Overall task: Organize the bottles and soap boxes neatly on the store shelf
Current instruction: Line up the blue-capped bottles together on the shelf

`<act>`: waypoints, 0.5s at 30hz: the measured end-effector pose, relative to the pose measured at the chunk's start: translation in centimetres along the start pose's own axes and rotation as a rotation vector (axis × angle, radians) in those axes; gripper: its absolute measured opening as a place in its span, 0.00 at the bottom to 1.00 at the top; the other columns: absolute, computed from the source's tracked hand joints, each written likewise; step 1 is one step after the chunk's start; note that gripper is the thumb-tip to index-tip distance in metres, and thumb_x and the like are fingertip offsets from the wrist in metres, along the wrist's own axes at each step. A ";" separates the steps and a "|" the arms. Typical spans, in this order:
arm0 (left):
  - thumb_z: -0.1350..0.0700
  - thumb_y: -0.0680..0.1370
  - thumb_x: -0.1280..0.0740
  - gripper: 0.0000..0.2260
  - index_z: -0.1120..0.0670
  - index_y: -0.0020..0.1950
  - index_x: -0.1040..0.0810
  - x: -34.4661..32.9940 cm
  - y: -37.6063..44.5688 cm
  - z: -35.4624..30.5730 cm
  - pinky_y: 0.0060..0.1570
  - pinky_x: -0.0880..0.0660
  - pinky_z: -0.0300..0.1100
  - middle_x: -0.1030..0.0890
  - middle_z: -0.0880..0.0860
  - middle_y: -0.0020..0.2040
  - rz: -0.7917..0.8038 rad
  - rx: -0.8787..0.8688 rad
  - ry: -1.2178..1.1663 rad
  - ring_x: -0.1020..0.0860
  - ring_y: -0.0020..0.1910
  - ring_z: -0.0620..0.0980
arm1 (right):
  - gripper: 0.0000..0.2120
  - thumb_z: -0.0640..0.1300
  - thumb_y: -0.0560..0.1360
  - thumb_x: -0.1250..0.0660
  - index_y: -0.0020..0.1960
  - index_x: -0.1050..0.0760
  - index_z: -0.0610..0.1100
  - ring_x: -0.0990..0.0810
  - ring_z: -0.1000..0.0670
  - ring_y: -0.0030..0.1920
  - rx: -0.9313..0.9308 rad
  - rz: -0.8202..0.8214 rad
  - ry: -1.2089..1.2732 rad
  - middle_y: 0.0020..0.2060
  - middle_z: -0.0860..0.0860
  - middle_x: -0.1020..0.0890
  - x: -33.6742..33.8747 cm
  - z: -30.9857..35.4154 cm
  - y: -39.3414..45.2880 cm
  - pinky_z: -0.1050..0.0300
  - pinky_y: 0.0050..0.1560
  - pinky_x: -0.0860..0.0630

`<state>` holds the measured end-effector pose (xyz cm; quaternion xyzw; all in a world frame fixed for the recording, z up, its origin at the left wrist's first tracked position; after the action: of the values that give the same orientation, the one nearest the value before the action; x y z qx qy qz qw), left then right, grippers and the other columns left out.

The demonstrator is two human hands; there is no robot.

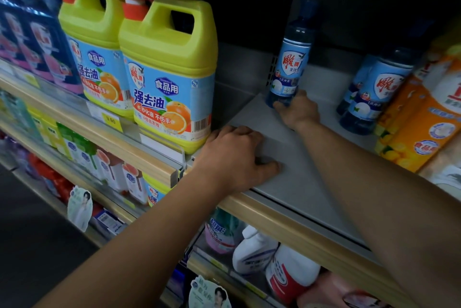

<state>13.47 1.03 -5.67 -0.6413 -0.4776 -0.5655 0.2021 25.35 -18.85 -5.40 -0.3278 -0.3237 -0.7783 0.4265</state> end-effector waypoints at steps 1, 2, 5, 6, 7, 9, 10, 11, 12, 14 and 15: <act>0.31 0.72 0.39 0.30 0.47 0.68 0.27 0.0 0.0 0.0 0.67 0.33 0.50 0.26 0.49 0.67 0.001 -0.003 0.001 0.31 0.67 0.54 | 0.30 0.58 0.75 0.33 0.70 0.36 0.43 0.26 0.41 0.64 0.006 0.010 0.018 0.65 0.43 0.24 0.3 0.0 -0.4 0.50 0.62 0.26; 0.31 0.72 0.38 0.30 0.47 0.68 0.27 0.0 0.1 -0.1 0.67 0.32 0.50 0.26 0.49 0.67 0.001 -0.005 0.002 0.31 0.67 0.54 | 0.30 0.58 0.76 0.34 0.70 0.37 0.42 0.26 0.41 0.64 0.020 0.028 0.031 0.65 0.43 0.25 0.6 0.0 -0.8 0.51 0.61 0.26; 0.32 0.73 0.38 0.29 0.48 0.67 0.25 0.1 0.1 -0.2 0.66 0.31 0.50 0.24 0.50 0.66 0.000 -0.018 0.009 0.29 0.66 0.55 | 0.30 0.58 0.77 0.37 0.72 0.36 0.42 0.29 0.41 0.67 0.097 0.098 -0.048 0.69 0.43 0.28 2.1 -0.3 -3.8 0.52 0.65 0.29; 0.32 0.73 0.38 0.29 0.48 0.67 0.25 0.2 0.0 -0.2 0.65 0.31 0.49 0.24 0.50 0.66 0.001 -0.020 0.010 0.28 0.65 0.55 | 0.30 0.58 0.77 0.37 0.73 0.36 0.42 0.30 0.42 0.68 0.134 0.108 -0.089 0.70 0.43 0.29 2.8 -0.5 -5.1 0.52 0.66 0.31; 0.32 0.73 0.38 0.29 0.48 0.66 0.24 0.2 0.0 -0.2 0.65 0.30 0.49 0.23 0.51 0.66 0.003 -0.017 0.006 0.28 0.65 0.55 | 0.30 0.58 0.78 0.38 0.73 0.35 0.43 0.30 0.42 0.69 0.177 0.109 -0.124 0.70 0.43 0.29 3.5 -0.8 -6.7 0.53 0.67 0.32; 0.31 0.72 0.40 0.30 0.47 0.66 0.24 0.4 -0.2 -0.4 0.65 0.30 0.49 0.23 0.51 0.66 0.016 -0.008 -0.011 0.27 0.66 0.55 | 0.28 0.58 0.78 0.38 0.72 0.33 0.44 0.30 0.43 0.68 0.240 0.104 -0.165 0.69 0.44 0.28 5.2 -1.6 -10.0 0.55 0.65 0.33; 0.31 0.72 0.40 0.30 0.48 0.66 0.24 0.5 -0.3 -0.5 0.65 0.29 0.49 0.22 0.51 0.66 0.021 -0.006 -0.018 0.27 0.66 0.55 | 0.27 0.59 0.77 0.38 0.71 0.32 0.45 0.29 0.44 0.68 0.258 0.097 -0.181 0.68 0.45 0.28 6.2 -2.1 -11.6 0.55 0.64 0.33; 0.32 0.73 0.39 0.29 0.48 0.67 0.24 0.7 -0.5 -0.6 0.65 0.29 0.49 0.22 0.52 0.66 0.023 -0.002 -0.025 0.26 0.65 0.56 | 0.26 0.59 0.77 0.38 0.70 0.31 0.45 0.29 0.44 0.67 0.274 0.087 -0.198 0.68 0.46 0.27 7.3 -2.7 -13.2 0.55 0.63 0.32; 0.33 0.73 0.37 0.28 0.48 0.67 0.24 0.9 -0.6 -0.8 0.64 0.28 0.49 0.22 0.52 0.65 0.022 0.001 -0.030 0.25 0.65 0.56 | 0.25 0.59 0.77 0.38 0.69 0.29 0.46 0.28 0.45 0.66 0.288 0.073 -0.211 0.67 0.47 0.26 8.3 -3.4 -14.7 0.56 0.62 0.32; 0.35 0.74 0.36 0.27 0.49 0.67 0.24 1.2 -0.9 -1.3 0.62 0.27 0.50 0.21 0.53 0.64 0.023 0.002 -0.031 0.24 0.63 0.55 | 0.22 0.57 0.77 0.35 0.66 0.26 0.46 0.26 0.46 0.64 0.312 0.017 -0.198 0.63 0.48 0.23 10.7 -4.8 -17.4 0.57 0.61 0.32; 0.37 0.74 0.35 0.26 0.49 0.67 0.24 1.4 -1.1 -1.6 0.61 0.26 0.50 0.21 0.53 0.64 0.021 0.003 -0.037 0.23 0.62 0.55 | 0.20 0.55 0.76 0.34 0.64 0.25 0.46 0.25 0.46 0.62 0.317 -0.031 -0.174 0.61 0.48 0.22 12.0 -5.5 -18.6 0.57 0.60 0.32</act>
<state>11.60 0.80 -4.28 -0.6564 -0.4755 -0.5505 0.2002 2.75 -20.63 -3.30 -0.3178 -0.4829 -0.6926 0.4313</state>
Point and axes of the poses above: each hand's wrist, its own y-axis towards the middle knuckle, its own x-axis out of the back of the hand, z = x × y, the point moved 5 cm from there along y, towards the middle knuckle
